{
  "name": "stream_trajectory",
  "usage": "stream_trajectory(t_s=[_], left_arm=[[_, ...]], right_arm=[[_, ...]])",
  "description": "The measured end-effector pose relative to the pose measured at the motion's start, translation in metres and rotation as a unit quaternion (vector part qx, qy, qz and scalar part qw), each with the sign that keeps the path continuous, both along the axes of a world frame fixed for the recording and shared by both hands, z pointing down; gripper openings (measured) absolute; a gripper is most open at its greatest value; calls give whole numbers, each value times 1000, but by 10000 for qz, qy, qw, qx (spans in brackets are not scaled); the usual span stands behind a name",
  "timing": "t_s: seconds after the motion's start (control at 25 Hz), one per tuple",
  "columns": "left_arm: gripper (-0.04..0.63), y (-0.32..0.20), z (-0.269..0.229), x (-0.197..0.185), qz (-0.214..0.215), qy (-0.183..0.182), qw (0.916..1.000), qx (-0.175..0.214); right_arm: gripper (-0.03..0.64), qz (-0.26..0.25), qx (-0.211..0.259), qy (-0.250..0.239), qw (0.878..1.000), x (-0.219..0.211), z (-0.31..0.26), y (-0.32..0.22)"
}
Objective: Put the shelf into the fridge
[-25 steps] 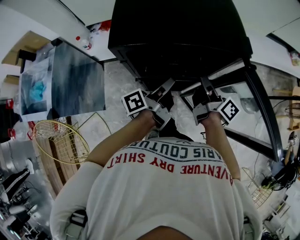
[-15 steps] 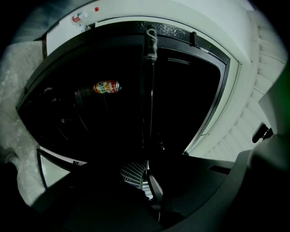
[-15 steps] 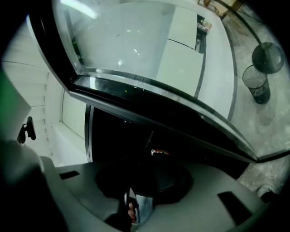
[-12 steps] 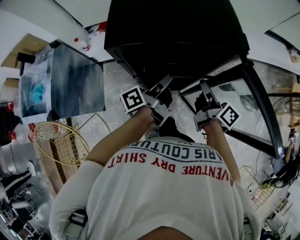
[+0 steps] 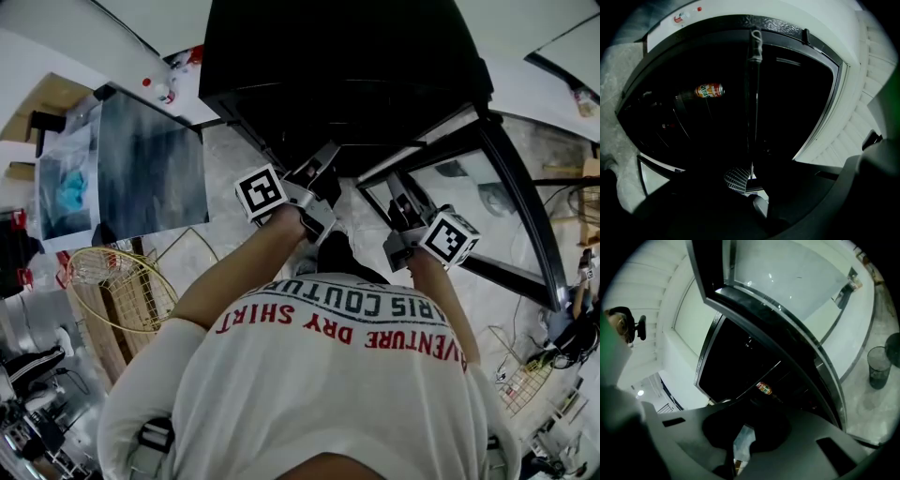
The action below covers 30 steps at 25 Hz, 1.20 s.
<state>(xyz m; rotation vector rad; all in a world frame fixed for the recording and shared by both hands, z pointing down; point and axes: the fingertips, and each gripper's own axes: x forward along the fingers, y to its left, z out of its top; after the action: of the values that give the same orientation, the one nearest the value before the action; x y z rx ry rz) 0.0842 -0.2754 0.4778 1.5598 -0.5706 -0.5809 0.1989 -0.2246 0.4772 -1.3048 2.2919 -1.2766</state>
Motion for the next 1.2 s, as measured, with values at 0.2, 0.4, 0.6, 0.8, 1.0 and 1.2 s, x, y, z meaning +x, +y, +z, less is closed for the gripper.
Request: stream_trajectory(t_s=[0.2,0.4,0.6,0.8,1.0,1.2], left_arm=[[46,-7,0,1,-52,-36,10000,10],[46,-15,1,1,-116,-54,9999,19],[45,-23,-1,0,-173,-67,9998,51],[46,-33,-1,0,-265,-138,9994,168],[46,-41,-2,-1,-349,-122,9992,161],[46,-50,-2,-2,-434,-118,9988,209]], right_arm=[[26,-353,-156,338,9987,-13,9,5],[25,-585,-171,677,9958,-20,13,6],[23,-839,-28,1027,9912,-26,9,6],[23,-996,95,1416,9849,-26,8,4],[23,-1056,149,1591,9815,-26,6,4],[23,-991,130,1626,9816,-22,6,2]])
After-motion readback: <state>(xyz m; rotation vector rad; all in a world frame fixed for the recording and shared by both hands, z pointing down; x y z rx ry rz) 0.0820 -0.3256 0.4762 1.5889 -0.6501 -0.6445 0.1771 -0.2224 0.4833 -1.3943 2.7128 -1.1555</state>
